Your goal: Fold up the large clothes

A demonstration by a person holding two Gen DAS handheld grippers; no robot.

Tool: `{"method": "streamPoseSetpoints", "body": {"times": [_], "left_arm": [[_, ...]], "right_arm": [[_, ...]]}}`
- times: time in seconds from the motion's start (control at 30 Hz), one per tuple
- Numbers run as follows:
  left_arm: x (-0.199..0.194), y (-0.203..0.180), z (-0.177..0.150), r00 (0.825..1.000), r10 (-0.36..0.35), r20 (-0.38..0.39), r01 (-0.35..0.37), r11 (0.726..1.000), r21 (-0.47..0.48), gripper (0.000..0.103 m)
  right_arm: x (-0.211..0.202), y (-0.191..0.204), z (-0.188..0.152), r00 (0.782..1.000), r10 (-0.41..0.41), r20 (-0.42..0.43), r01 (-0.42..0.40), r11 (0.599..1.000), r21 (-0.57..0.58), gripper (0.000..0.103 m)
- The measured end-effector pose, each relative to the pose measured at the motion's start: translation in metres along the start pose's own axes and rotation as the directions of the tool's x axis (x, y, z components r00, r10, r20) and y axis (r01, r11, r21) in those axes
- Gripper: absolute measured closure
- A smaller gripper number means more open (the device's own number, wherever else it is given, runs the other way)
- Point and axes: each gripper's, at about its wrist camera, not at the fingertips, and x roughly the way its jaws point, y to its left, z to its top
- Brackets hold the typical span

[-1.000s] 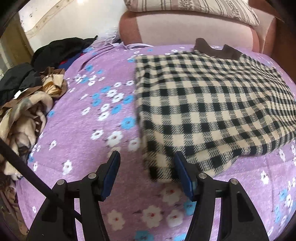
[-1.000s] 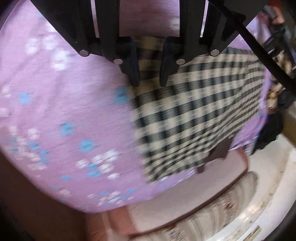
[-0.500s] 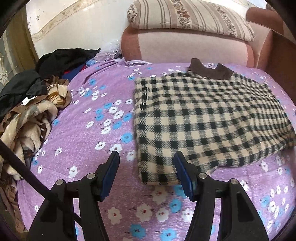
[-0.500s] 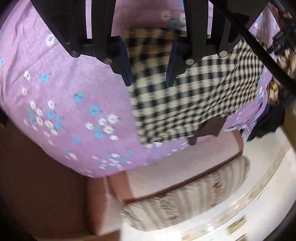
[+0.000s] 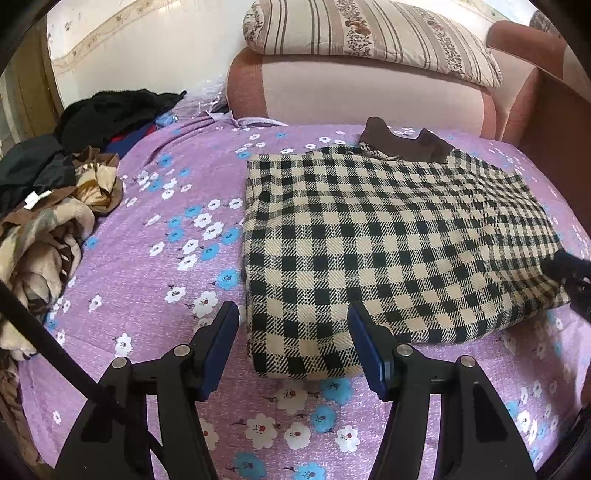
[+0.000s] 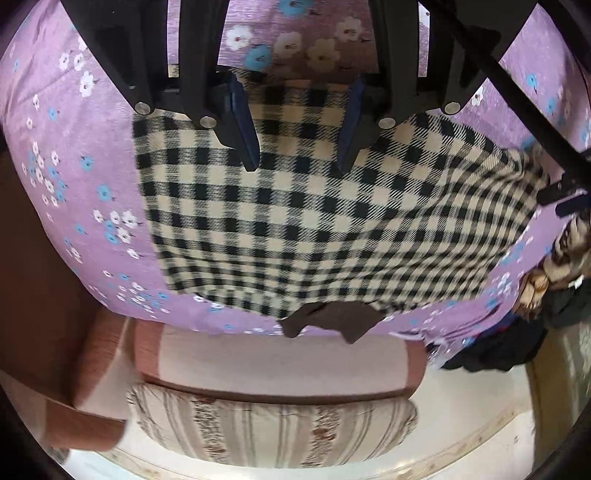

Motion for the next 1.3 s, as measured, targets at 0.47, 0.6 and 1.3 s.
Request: {"method": "streamPoseSetpoints", "body": {"times": [0.47, 0.6, 1.3], "left_arm": [[0.009, 0.005, -0.001, 1.000, -0.002, -0.027, 0.001, 1.000, -0.020, 0.043], [0.011, 0.005, 0.000, 1.000, -0.001, -0.030, 0.000, 1.000, -0.022, 0.043], [0.031, 0.031, 0.009, 0.997, 0.040, -0.059, -0.046, 0.995, -0.091, 0.043]], "right_arm": [[0.010, 0.028, -0.003, 1.000, 0.006, -0.016, -0.007, 0.995, -0.098, 0.051], [0.011, 0.032, -0.005, 1.000, 0.009, -0.016, -0.011, 0.994, -0.112, 0.051], [0.017, 0.061, -0.010, 0.999, 0.033, -0.028, -0.037, 0.986, -0.160, 0.049]]}}
